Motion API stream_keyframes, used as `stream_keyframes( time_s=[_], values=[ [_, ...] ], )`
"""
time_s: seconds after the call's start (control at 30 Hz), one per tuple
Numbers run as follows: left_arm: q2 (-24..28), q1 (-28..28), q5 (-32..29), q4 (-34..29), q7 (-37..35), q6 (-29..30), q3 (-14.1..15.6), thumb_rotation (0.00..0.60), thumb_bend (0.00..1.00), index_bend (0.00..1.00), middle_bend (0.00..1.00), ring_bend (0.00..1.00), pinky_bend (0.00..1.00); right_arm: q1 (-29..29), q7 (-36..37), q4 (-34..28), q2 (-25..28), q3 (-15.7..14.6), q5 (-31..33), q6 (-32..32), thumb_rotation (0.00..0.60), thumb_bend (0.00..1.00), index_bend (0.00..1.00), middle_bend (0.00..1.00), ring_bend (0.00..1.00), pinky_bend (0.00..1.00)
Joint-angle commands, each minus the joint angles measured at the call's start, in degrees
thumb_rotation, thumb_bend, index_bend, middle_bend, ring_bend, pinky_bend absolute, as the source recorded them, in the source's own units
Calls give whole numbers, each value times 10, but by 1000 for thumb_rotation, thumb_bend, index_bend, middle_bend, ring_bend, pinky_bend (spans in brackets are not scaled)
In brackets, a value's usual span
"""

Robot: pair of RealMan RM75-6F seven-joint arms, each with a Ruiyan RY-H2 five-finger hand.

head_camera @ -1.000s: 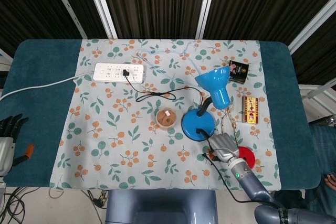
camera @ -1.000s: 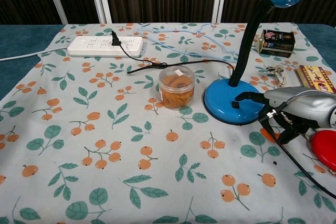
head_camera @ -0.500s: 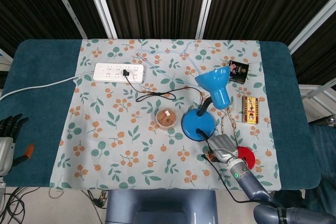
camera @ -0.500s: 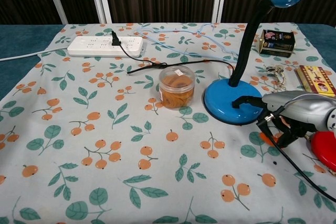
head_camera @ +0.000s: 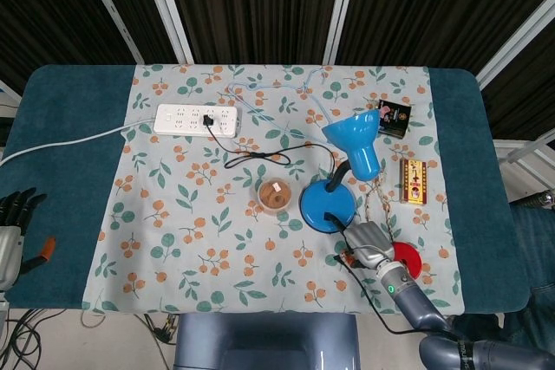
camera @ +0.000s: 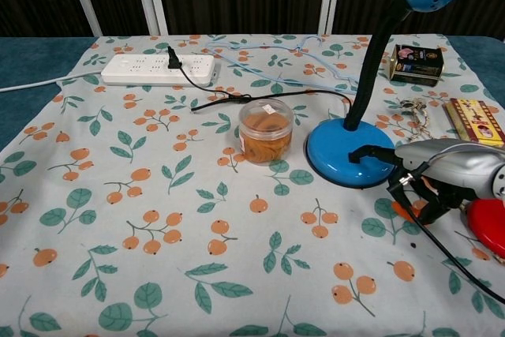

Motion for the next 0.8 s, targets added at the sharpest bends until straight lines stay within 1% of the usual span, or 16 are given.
stream_keyframes(
  time_s=[0.03,0.37,0.53,0.6,0.7,0.8],
  values=[
    [0,0,0,0,0,0,0,600,350,154,71,47,102,4,-4,1,1,-1,6,-3,600,556,62,630,737,995],
    [1,0,0,0,-1,0,1,600,350,154,71,48,102,18,-8,1,3,5,33,-4,600,556,80,629,737,1000],
    [1,0,0,0,-2,0,0,600,349,154,71,48,102,9,1,-12,8,11,17,30,600,556,80,629,734,1000],
    [1,1,0,-1,-2,0,0,600,349,154,71,49,102,3,5,-23,16,12,8,48,600,556,80,610,705,1000],
    [1,0,0,0,-2,0,0,600,350,153,71,48,101,-10,8,-46,35,12,-7,79,600,556,80,535,604,1000],
    [1,0,0,-1,-1,0,1,600,350,154,71,48,102,-27,2,-72,60,6,-31,117,600,547,80,451,500,1000]
  ],
)
